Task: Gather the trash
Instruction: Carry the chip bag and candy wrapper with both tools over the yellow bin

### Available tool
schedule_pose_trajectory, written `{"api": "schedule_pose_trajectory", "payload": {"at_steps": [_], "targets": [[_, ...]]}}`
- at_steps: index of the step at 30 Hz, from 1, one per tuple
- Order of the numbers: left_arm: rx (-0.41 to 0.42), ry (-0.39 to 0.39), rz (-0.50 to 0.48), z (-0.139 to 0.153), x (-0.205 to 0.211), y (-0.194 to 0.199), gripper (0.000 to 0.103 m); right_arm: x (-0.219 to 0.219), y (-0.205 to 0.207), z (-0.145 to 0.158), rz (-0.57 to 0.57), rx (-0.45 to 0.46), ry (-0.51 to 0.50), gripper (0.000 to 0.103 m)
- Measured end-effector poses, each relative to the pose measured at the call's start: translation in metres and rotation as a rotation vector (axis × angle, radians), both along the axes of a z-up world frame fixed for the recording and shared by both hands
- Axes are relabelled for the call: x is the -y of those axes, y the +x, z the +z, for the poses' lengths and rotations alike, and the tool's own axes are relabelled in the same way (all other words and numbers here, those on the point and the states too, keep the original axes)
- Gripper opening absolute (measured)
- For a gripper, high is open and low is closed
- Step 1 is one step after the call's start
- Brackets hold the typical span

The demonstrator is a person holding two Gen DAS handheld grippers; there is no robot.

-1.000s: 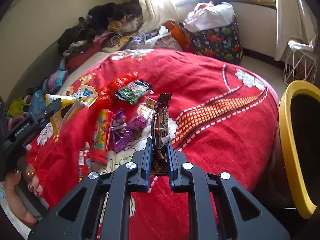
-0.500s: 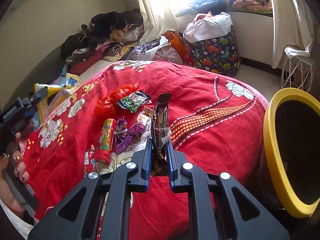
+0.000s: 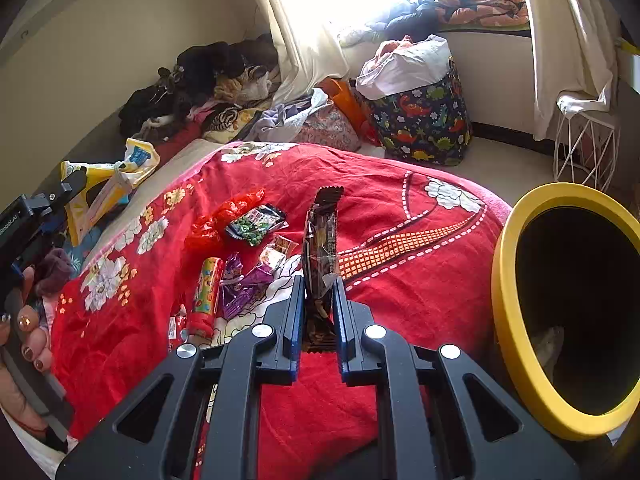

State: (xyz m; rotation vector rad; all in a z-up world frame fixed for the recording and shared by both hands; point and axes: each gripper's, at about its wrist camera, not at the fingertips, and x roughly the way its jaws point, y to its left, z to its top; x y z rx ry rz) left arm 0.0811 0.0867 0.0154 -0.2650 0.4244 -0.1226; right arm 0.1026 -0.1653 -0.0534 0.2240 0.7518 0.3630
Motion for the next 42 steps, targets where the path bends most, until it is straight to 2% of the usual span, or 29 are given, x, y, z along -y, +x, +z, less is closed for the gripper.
{"api": "schedule_pose_trajectory", "payload": {"at_steps": [21,42], "targets": [[-0.03,0.04,-0.17,-0.014,0.072,0.001,0.019,0.056,-0.001,0.016,-0.084,0.034,0.122,0.013],[-0.029,0.039,-0.294,-0.019,0.116,0.001,0.019,0.094,-0.007,0.024,-0.179,0.086,0.056,0.013]]}}
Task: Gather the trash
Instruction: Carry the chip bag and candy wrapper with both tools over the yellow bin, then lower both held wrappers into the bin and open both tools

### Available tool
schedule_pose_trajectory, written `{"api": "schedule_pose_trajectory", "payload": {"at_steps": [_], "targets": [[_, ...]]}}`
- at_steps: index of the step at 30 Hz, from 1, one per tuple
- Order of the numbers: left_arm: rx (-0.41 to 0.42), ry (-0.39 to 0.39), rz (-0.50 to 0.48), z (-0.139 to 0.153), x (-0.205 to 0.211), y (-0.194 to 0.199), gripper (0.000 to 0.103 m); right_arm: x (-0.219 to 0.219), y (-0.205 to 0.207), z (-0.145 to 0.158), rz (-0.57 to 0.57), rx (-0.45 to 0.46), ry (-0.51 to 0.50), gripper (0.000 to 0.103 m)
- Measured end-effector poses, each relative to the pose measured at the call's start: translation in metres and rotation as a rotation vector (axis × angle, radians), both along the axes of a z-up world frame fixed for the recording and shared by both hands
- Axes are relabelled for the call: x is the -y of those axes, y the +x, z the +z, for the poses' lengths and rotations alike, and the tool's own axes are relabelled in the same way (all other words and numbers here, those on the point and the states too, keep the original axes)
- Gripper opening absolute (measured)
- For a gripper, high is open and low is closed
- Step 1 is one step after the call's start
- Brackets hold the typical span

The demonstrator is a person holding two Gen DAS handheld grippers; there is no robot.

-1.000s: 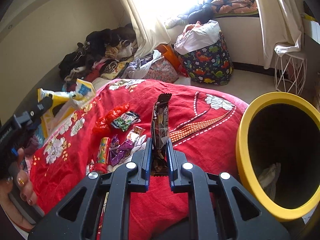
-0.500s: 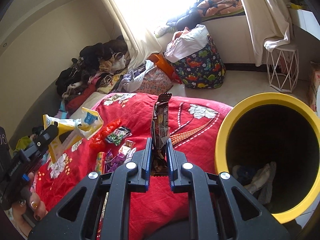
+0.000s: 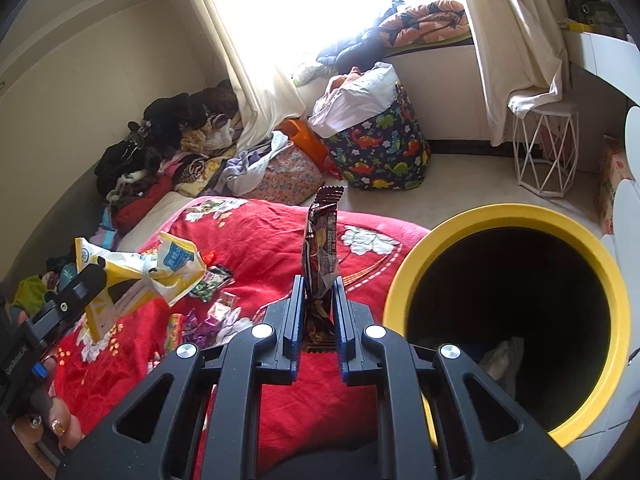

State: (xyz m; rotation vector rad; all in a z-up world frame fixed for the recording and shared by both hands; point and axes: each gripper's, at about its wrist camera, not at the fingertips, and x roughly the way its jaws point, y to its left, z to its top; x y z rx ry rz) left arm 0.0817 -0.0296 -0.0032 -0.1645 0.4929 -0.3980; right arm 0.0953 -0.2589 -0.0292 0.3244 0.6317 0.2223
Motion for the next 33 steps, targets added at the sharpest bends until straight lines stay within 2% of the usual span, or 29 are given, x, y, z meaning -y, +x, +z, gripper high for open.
{"api": "schedule_pose_trajectory", "payload": {"at_steps": [11,33], "targets": [[-0.033,-0.008,-0.057,-0.011,0.038,0.009,0.019,0.038,-0.007,0.001,-0.094,0.015,-0.027,0.013],[-0.014,0.072,-0.185,-0.017,0.103,0.011,0.018,0.097,-0.005,-0.016,-0.224,-0.05,0.008,0.013]]}}
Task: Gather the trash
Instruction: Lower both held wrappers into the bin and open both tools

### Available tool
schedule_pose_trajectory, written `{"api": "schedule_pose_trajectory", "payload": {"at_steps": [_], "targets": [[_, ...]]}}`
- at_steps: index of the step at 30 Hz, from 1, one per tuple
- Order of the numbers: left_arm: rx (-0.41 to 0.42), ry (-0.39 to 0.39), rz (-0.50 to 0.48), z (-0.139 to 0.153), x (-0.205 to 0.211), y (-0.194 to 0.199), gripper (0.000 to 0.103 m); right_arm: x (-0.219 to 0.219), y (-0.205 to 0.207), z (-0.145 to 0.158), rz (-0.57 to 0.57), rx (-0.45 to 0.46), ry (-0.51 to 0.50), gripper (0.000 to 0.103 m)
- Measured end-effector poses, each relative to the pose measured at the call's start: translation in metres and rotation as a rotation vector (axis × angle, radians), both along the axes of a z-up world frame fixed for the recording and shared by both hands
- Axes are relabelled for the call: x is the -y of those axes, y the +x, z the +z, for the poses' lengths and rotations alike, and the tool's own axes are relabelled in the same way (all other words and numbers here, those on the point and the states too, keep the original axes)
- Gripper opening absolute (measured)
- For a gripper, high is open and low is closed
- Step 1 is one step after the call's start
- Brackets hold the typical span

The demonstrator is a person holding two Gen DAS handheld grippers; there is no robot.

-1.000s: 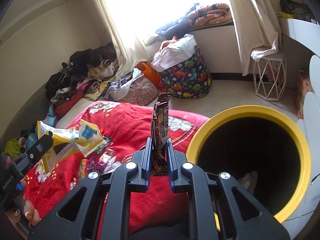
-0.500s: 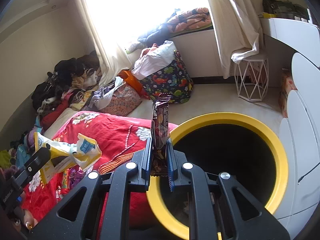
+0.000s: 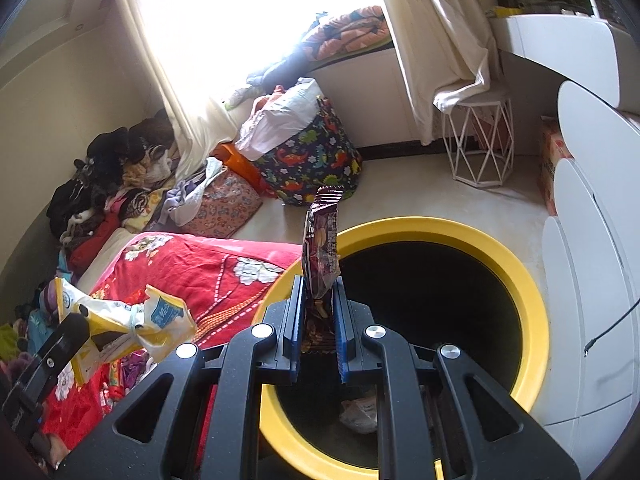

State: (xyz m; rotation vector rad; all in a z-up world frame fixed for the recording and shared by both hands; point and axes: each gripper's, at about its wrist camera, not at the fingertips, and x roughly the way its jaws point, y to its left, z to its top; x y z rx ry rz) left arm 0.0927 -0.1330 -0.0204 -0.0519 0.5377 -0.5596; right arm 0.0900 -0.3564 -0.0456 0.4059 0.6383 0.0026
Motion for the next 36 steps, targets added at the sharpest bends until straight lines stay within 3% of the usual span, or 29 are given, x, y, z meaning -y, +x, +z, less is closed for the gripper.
{"api": "schedule_pose_trajectory", "payload": {"at_steps": [25,36], "targets": [[-0.027,0.066,-0.102,-0.024,0.054,0.007,0.018,0.035,0.003,-0.025,-0.081,-0.067,0.047,0.013],[-0.078,0.094,-0.125,-0.044,0.074,0.019,0.018,0.048,0.004,-0.04,-0.127,-0.114,0.068,0.013]]}}
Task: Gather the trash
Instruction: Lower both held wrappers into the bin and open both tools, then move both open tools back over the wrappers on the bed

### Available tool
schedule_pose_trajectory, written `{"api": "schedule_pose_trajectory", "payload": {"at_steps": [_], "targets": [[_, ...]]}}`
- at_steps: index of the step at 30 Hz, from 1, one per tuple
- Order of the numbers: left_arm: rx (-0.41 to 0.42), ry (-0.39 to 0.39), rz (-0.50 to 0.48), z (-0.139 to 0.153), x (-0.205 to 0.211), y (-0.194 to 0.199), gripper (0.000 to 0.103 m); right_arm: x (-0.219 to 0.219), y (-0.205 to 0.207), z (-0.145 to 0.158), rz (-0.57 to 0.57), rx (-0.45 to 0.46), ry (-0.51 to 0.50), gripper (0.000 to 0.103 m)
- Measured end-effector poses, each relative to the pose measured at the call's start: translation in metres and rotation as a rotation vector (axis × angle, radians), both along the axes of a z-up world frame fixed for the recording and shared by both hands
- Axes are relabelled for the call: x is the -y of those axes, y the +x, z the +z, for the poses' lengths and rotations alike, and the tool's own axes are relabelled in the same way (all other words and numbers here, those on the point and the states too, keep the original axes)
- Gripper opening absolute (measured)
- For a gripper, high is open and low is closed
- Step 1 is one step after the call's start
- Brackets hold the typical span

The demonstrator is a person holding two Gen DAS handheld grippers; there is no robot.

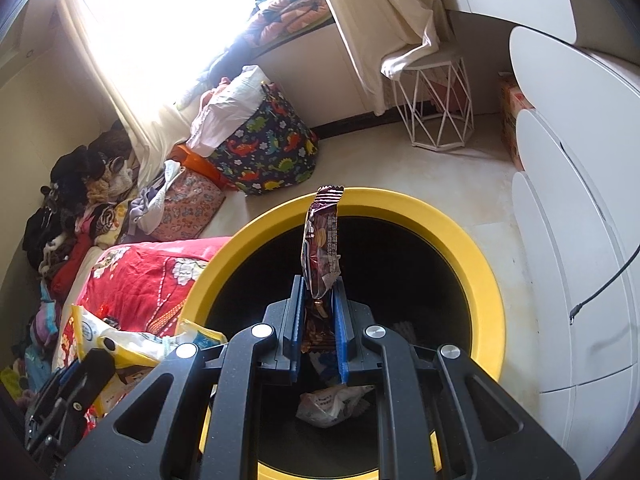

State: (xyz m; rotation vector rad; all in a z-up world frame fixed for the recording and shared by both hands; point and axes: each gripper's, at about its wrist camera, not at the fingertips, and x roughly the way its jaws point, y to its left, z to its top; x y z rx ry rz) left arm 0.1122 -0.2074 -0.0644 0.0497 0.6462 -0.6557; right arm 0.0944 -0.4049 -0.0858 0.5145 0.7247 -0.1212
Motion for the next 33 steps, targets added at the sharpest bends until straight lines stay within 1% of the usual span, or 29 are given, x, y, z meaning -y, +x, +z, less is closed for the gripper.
{"api": "schedule_pose_trajectory", "payload": {"at_steps": [7,12,15,16,17,18,19,20,21,23,24,25,28,33], "targets": [[-0.024,0.027,-0.025,-0.013,0.013,0.004,0.018,0.002,0.002,-0.006,-0.008,-0.017,0.003,0.014],[-0.046,0.03,-0.04,-0.018,0.018,0.007,0.018,0.004,0.004,-0.008,-0.01,-0.02,0.011,0.014],[-0.066,0.026,-0.044,-0.02,0.021,0.013,0.018,0.004,0.004,-0.007,-0.012,-0.017,0.01,0.017],[-0.077,0.029,-0.033,-0.021,0.021,0.016,0.021,0.005,0.004,-0.007,-0.014,-0.016,0.011,0.021],[-0.079,0.03,-0.023,-0.021,0.02,0.017,0.025,0.005,0.004,-0.008,-0.015,-0.014,0.012,0.028],[-0.085,0.026,-0.018,-0.021,0.019,0.017,0.04,0.006,0.004,-0.008,-0.018,-0.015,0.014,0.032],[-0.088,0.02,-0.013,-0.021,0.017,0.018,0.057,0.007,0.004,-0.008,-0.026,-0.014,0.014,0.041],[-0.084,0.017,-0.007,-0.019,0.015,0.017,0.065,0.008,0.004,-0.008,-0.031,-0.012,0.016,0.047],[-0.08,0.015,-0.001,-0.018,0.014,0.016,0.074,0.008,0.004,-0.008,-0.034,-0.011,0.019,0.048],[-0.08,0.011,0.012,-0.016,0.011,0.016,0.082,0.009,0.004,-0.008,-0.043,-0.01,0.024,0.052],[-0.081,0.008,0.019,-0.015,0.009,0.016,0.089,0.01,0.004,-0.009,-0.046,-0.011,0.026,0.053],[-0.08,0.006,0.031,-0.013,0.008,0.015,0.092,0.01,0.004,-0.009,-0.047,-0.013,0.027,0.055],[-0.091,-0.018,0.055,-0.009,0.0,0.015,0.092,0.01,0.004,-0.009,-0.053,-0.015,0.027,0.061],[-0.09,-0.034,0.089,-0.003,-0.011,0.014,0.092,0.01,0.003,-0.009,-0.059,-0.015,0.023,0.065]]}}
